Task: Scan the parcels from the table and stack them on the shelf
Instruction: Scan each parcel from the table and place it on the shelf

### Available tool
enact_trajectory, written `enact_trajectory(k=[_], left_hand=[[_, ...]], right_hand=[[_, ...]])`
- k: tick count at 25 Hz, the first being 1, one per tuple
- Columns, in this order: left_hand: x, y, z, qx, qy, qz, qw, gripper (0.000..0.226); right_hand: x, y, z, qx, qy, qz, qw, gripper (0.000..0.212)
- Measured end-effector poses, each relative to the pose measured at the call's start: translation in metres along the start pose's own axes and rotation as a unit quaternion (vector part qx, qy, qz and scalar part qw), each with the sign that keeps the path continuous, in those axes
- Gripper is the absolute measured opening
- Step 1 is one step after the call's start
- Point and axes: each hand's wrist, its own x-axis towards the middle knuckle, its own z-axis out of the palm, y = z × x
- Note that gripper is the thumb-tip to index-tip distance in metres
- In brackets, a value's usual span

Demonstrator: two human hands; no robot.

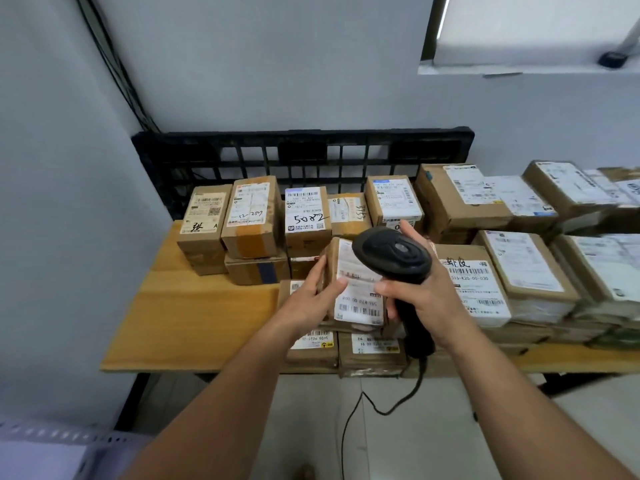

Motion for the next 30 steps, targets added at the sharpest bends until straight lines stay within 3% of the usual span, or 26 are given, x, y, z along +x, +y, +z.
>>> enact_trajectory(k=[5,9,13,18,30], left_hand=[[-0.004,0.005,-0.015,-0.029,-0.02,-0.012,0.999,0.095],[-0.012,0.012,-0.035,-0.05,0.061,0.04,0.996,0.108],[-0.021,0.02,-0.067,-0.051,0.152,0.113,0.981,0.113],[-0.037,0.029,-0.092,-0.032,0.203,0.176,0.963,0.116],[-0.086,0.031,-0.082,0.011,0.263,0.199,0.944,0.113]], right_hand=[[0.0,-0.002,0.004,-0.011,-0.021,0.008,1.0,0.103],[-0.005,-0.016,0.008,0.009,-0.037,0.005,0.999,0.104],[-0.022,-0.049,0.019,0.066,-0.087,-0.027,0.994,0.107],[-0.041,-0.079,0.03,0.102,-0.15,-0.052,0.982,0.11],[-0.071,-0.09,0.026,0.049,-0.178,-0.068,0.981,0.098]])
